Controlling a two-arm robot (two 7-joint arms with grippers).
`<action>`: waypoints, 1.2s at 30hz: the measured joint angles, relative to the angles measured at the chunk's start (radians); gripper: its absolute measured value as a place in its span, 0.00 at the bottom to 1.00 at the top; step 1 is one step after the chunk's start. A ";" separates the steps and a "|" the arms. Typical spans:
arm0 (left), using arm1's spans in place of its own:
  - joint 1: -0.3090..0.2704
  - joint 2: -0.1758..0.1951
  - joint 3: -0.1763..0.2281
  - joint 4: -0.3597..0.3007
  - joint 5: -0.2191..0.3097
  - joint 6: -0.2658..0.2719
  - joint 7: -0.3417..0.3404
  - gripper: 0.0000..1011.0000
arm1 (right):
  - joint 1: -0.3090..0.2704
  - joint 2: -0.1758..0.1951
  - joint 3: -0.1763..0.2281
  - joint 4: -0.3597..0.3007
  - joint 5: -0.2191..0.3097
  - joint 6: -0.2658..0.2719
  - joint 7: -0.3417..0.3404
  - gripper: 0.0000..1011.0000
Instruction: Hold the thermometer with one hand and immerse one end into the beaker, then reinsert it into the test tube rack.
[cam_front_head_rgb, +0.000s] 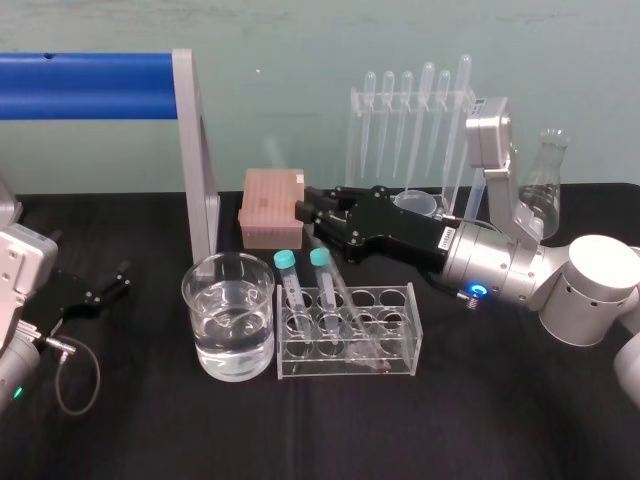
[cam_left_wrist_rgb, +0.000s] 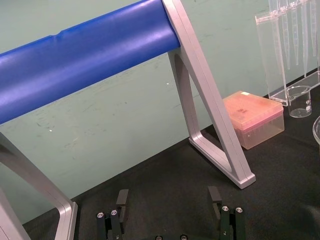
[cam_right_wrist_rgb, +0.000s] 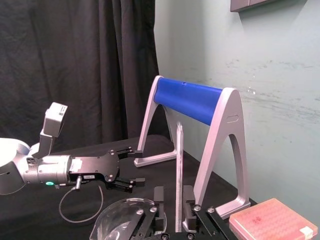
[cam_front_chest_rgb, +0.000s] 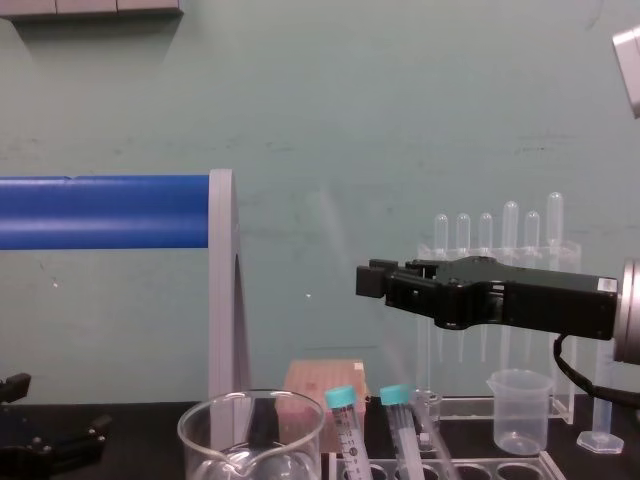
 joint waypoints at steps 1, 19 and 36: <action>0.000 0.000 0.000 0.000 0.000 0.000 0.000 1.00 | 0.000 0.000 0.000 0.000 0.000 0.000 0.000 0.27; 0.000 0.000 0.000 0.000 0.000 0.000 0.000 1.00 | -0.004 0.009 0.032 -0.019 0.020 -0.013 -0.003 0.83; 0.000 0.000 0.000 0.000 0.000 0.000 0.000 1.00 | -0.158 0.114 0.196 -0.121 -0.168 0.093 -0.490 0.99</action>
